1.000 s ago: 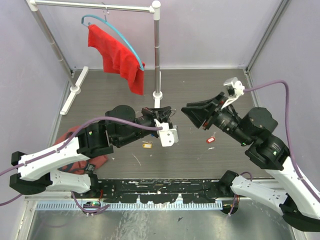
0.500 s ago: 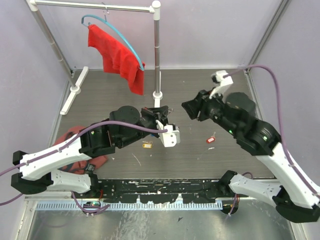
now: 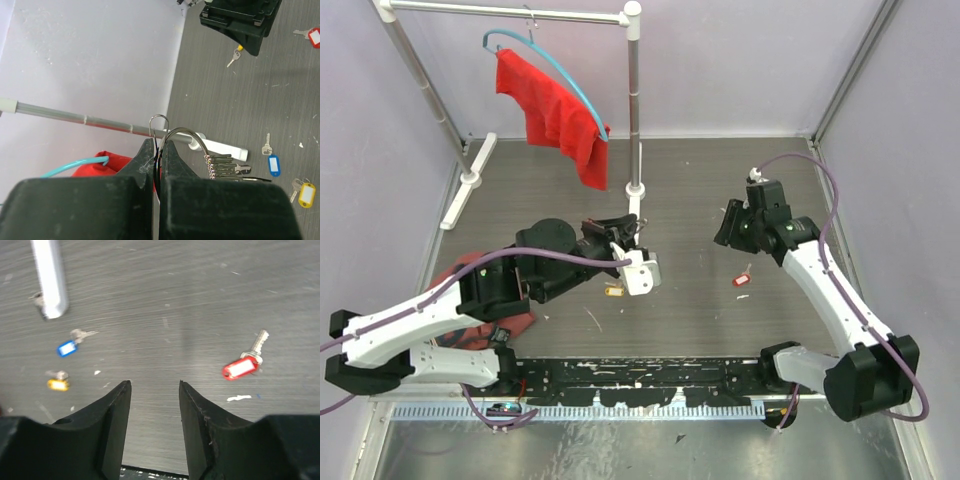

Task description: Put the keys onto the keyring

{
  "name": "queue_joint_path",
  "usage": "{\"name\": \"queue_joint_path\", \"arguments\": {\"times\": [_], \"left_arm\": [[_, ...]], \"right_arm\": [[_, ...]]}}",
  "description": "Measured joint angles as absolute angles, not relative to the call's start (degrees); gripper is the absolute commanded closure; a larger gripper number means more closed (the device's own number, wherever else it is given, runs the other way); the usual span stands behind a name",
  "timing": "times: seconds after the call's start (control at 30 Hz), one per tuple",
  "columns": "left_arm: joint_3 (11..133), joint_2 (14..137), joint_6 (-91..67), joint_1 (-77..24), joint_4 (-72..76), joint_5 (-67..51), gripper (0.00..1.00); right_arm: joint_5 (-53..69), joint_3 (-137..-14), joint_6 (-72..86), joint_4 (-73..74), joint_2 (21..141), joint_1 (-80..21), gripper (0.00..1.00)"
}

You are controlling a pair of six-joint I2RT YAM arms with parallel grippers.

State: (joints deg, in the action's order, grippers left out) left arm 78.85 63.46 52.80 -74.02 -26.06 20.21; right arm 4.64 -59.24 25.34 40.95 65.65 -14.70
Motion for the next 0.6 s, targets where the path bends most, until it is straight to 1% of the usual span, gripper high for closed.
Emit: {"name": "queue_joint_path", "arguments": {"times": [0.13,0.27,0.5,0.6], "left_arm": [[76.79,62.35,51.81,-74.02,-25.93,20.29,1.00],[75.46,61.84,51.11,-73.97,-26.04,20.10,1.00],[74.50,61.08,50.74,-73.63,-25.85,19.11,1.00],[74.22,60.64,50.68,-73.38,-25.63,18.76,1.00]], "right_arm": [[-1.54,-54.70,27.55,39.44,67.51,-13.32,0.52],[-3.88,-48.49,29.67,36.18,67.79,-8.38,0.54],[-1.10,-37.76,32.97,29.80,65.69,2.48,0.57],[0.56,-35.62,33.63,28.27,64.16,5.21,0.58]]}}
